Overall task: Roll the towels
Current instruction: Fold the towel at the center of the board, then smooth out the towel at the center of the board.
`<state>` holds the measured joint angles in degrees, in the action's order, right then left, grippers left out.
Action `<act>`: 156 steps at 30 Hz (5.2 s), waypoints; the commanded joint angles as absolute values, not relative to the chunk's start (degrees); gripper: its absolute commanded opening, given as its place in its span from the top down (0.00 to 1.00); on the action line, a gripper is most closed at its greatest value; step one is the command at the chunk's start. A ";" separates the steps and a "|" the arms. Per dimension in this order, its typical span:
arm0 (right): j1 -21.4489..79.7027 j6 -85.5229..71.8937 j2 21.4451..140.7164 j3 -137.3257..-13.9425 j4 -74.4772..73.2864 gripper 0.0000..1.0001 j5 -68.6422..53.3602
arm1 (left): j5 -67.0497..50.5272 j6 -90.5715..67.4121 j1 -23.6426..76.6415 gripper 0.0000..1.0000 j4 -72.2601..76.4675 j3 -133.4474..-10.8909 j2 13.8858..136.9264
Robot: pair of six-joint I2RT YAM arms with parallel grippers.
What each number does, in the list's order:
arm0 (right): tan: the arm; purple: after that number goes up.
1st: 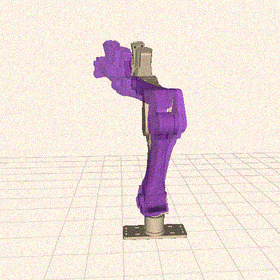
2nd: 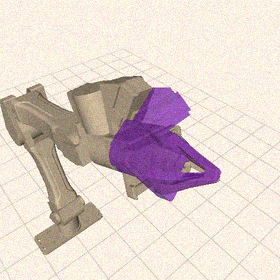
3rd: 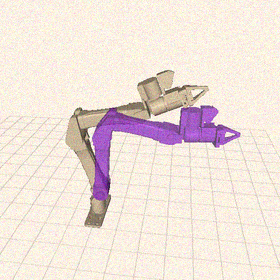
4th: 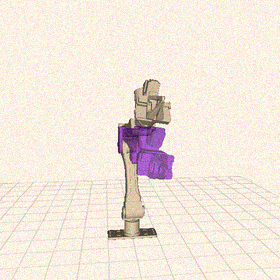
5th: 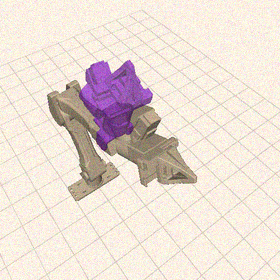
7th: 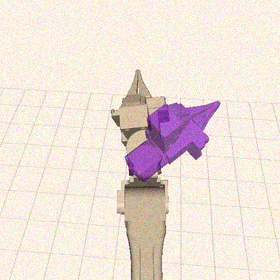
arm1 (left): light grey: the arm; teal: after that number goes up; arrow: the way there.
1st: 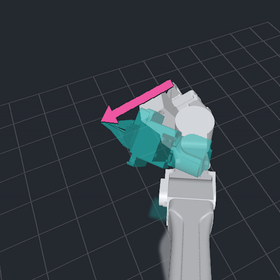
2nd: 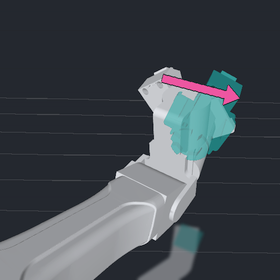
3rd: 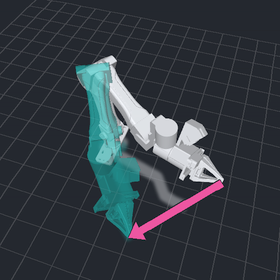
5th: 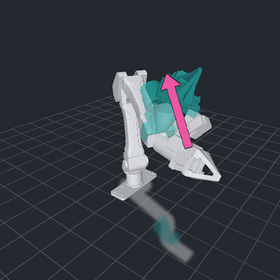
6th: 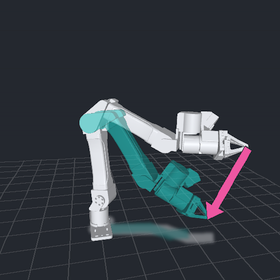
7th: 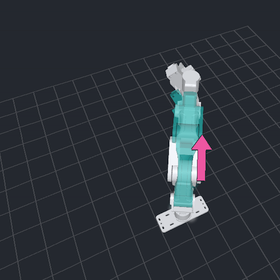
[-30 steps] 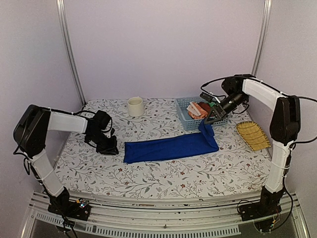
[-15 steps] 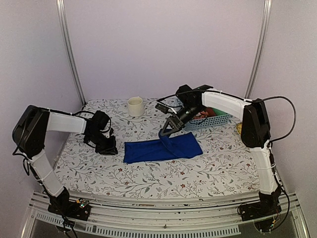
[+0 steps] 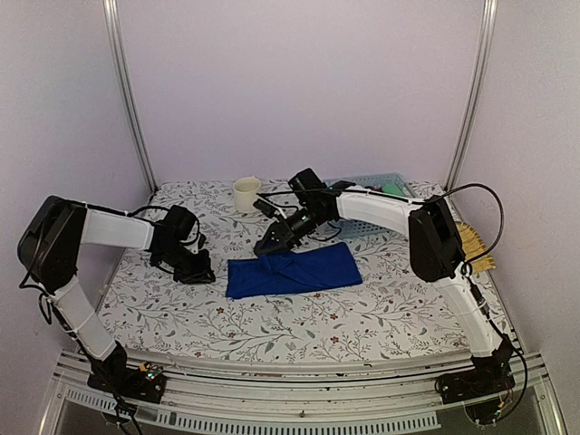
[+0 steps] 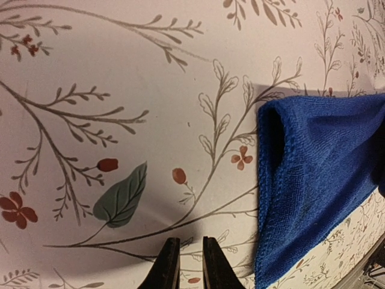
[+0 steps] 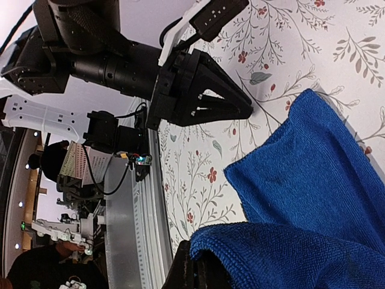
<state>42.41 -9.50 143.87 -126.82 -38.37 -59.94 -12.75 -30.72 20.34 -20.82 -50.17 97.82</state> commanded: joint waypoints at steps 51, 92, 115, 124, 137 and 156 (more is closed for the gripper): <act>33.33 20.02 119.90 -92.31 -37.43 0.50 -24.17 | -11.64 -9.81 36.47 0.54 -16.27 -64.07 99.06; 31.98 21.27 120.54 -82.75 -34.84 0.55 -23.97 | 1.11 -19.72 24.45 0.83 -29.59 -70.25 107.66; 31.99 21.62 121.64 -82.79 -35.14 0.54 -24.79 | -19.37 -40.08 28.96 0.69 -18.74 -59.64 101.94; 32.04 21.80 122.05 -82.58 -35.19 0.54 -24.60 | -20.95 -42.65 29.22 0.71 -15.72 -61.54 106.99; 31.96 21.97 122.99 -82.45 -35.46 0.54 -24.52 | -21.96 -42.40 28.65 1.00 -17.89 -61.94 102.31; 31.92 21.99 122.86 -82.75 -36.07 0.54 -24.65 | -26.95 -38.92 25.49 1.00 -27.10 -54.68 93.60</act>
<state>32.18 21.91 121.23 -84.01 -32.40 -24.77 -26.41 -40.38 25.96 -24.29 -56.10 94.35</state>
